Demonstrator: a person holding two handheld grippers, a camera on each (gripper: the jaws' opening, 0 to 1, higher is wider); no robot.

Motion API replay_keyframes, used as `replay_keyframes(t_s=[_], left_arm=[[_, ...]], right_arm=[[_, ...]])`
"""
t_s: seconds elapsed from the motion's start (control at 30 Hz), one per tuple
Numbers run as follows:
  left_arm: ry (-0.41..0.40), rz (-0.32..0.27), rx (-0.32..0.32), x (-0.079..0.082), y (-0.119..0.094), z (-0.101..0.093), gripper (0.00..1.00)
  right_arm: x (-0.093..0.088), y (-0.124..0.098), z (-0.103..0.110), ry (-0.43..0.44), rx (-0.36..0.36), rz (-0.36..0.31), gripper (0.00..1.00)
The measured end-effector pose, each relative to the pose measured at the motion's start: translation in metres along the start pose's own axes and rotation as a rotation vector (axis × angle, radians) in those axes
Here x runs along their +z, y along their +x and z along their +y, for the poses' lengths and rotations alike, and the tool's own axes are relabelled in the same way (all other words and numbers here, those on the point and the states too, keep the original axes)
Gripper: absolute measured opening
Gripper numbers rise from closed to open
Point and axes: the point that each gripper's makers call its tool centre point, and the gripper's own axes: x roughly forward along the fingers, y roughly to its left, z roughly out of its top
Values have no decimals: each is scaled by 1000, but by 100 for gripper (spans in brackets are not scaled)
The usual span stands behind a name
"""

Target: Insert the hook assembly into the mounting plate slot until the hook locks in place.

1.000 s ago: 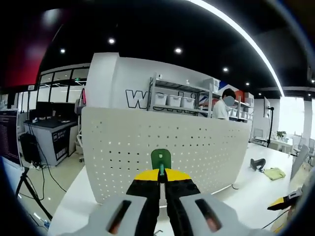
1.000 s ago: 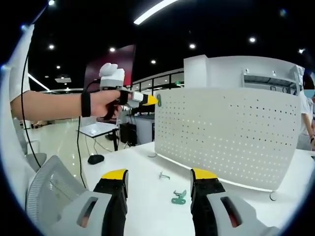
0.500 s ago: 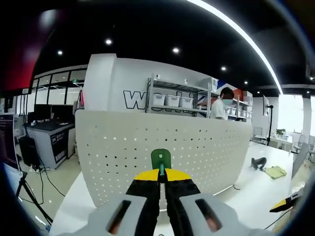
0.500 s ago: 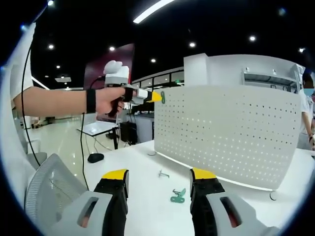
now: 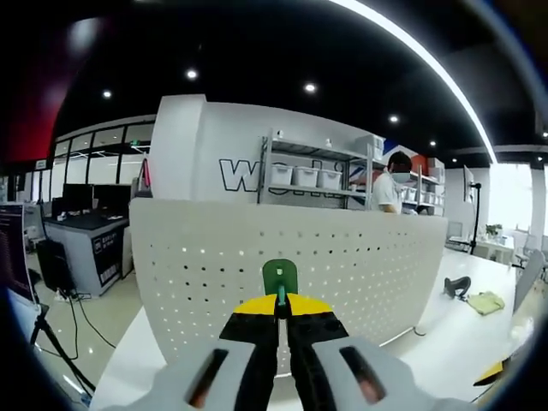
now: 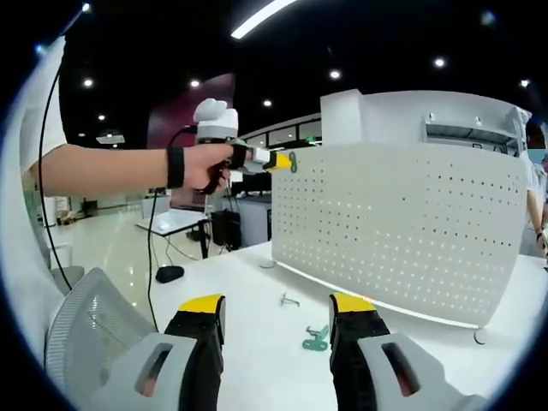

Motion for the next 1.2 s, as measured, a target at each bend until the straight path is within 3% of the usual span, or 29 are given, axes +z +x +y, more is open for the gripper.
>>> replay_keyframes(t_s=[0.3, 1.2], left_arm=[[-8, -11, 0, 9, 18, -3, 2], [58, 17, 34, 11, 58, 10, 2]], right_arm=[[0, -3, -6, 9, -14, -3, 49], [-13, -3, -15, 38, -49, 23, 50]])
